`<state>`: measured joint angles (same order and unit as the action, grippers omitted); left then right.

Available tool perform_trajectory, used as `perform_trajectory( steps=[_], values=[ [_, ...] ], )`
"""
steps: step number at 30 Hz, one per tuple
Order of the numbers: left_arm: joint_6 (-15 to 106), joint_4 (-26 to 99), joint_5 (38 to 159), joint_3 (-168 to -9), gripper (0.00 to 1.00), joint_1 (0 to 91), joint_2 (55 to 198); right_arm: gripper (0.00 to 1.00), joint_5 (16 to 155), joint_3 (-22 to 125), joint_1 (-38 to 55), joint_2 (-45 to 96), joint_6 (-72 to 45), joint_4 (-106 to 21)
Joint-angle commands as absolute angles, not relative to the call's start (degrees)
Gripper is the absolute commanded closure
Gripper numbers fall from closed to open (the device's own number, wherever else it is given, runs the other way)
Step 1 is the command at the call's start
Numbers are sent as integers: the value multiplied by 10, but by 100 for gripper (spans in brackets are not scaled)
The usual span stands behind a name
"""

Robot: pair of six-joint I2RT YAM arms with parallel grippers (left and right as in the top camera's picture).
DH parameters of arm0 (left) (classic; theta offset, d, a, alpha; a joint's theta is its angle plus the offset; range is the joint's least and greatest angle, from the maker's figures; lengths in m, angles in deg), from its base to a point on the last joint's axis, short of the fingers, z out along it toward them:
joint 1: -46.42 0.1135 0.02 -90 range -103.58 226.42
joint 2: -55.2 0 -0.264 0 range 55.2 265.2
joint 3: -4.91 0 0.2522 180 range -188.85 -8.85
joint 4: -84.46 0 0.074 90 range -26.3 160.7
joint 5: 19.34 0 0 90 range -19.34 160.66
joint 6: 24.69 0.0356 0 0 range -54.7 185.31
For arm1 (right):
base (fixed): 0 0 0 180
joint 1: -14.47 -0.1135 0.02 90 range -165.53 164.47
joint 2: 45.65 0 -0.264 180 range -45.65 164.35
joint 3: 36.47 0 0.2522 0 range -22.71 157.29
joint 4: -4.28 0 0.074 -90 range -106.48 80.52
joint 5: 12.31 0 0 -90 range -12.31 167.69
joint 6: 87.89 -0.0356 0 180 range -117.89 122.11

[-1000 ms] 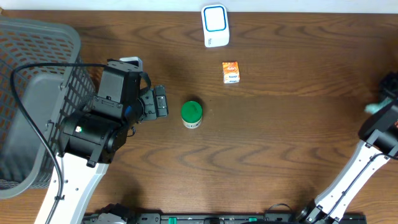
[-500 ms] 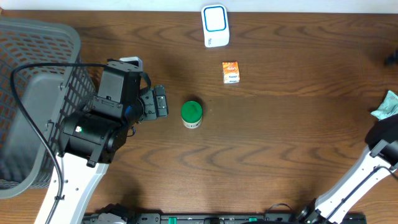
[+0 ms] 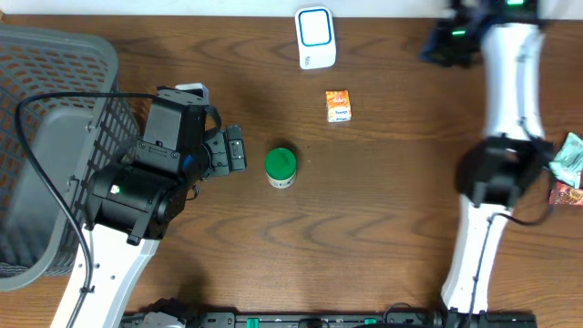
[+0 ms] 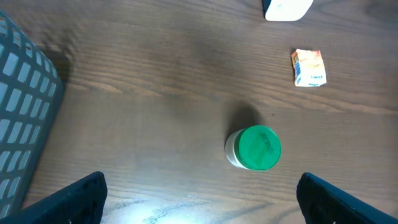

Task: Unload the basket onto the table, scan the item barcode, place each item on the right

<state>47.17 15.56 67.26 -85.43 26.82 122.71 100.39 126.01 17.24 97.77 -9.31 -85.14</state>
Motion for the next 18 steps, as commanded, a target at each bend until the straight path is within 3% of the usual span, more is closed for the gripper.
perform_trajectory(
  steps=[1,9,18],
  values=[
    [477,155,665,-858,2,271,1229,99,1011,1256,111,1016,-85,-813],
    [477,155,665,-858,2,271,1229,99,942,1256,12,1066,-113,-673],
    [477,155,665,-858,2,271,1229,99,869,1256,-19,1113,-131,-677]
  ],
)
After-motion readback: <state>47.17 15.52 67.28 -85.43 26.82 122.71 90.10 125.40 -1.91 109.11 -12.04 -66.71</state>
